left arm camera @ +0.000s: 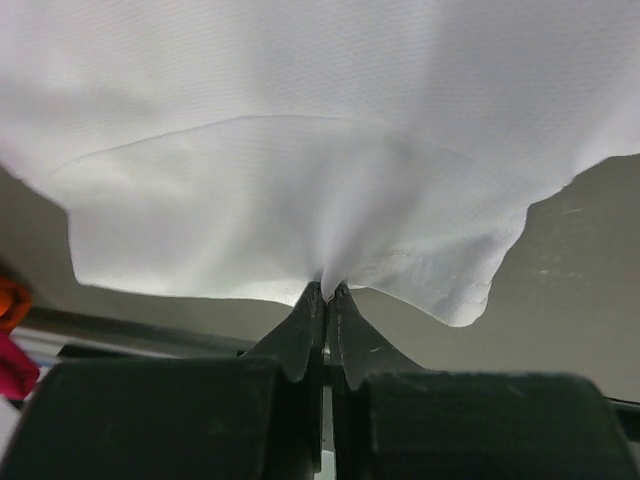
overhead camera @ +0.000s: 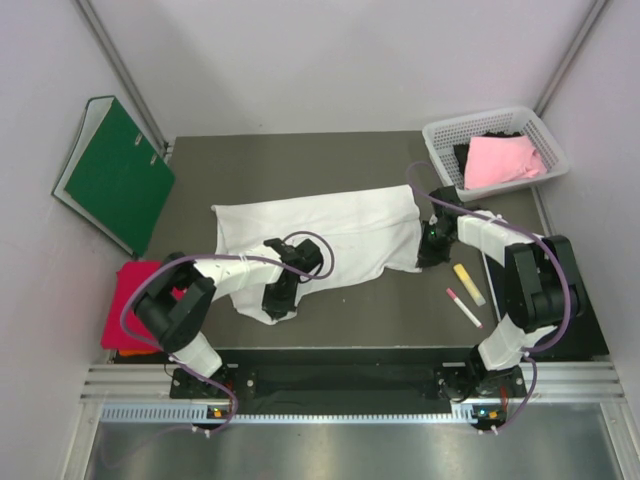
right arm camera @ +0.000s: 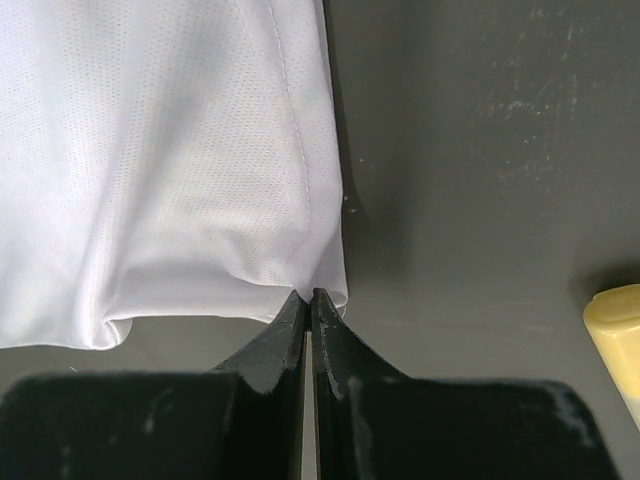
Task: Fold and stack the t-shirts
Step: Grap the side of the flattened tshirt closest away from the robot with both arms
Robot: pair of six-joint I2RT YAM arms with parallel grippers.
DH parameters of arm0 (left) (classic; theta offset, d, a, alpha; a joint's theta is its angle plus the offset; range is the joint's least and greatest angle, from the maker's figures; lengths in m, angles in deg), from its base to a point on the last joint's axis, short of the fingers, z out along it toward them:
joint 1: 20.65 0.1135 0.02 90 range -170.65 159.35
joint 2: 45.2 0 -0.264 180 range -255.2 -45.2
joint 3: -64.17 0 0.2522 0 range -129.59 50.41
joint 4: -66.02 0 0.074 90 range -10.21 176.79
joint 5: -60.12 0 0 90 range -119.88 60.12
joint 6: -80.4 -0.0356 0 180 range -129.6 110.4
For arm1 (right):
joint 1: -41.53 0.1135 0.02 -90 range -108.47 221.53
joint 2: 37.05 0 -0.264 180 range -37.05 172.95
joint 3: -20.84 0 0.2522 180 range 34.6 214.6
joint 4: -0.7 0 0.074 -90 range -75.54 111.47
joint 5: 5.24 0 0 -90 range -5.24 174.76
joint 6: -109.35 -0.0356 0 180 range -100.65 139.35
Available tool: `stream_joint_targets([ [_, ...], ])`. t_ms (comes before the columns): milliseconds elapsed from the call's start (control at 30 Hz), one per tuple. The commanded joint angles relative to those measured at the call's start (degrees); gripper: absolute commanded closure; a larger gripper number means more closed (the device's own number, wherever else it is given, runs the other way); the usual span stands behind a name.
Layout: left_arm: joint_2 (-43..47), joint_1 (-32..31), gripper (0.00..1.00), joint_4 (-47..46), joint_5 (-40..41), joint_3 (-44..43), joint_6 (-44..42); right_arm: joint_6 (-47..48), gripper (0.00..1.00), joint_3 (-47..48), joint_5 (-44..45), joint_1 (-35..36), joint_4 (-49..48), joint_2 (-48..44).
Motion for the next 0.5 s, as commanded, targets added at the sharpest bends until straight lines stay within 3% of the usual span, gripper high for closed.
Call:
stream_joint_targets([
  [0, 3.20, 0.06, 1.00, 9.98, 6.74, -5.50, 2.32, 1.51, 1.00, 2.20, -0.09, -0.82, 0.76, -3.20],
  [200, 2.07, 0.15, 1.00, 21.06, 15.00, -13.42, 3.64, 2.57, 1.00, 4.13, -0.70, -2.23, 1.81, -4.78],
  [467, -1.45, 0.77, 1.00, 24.94, 19.05, -20.98, 3.46, 4.76, 1.00, 9.93, -2.37, -4.60, 2.96, -2.15],
])
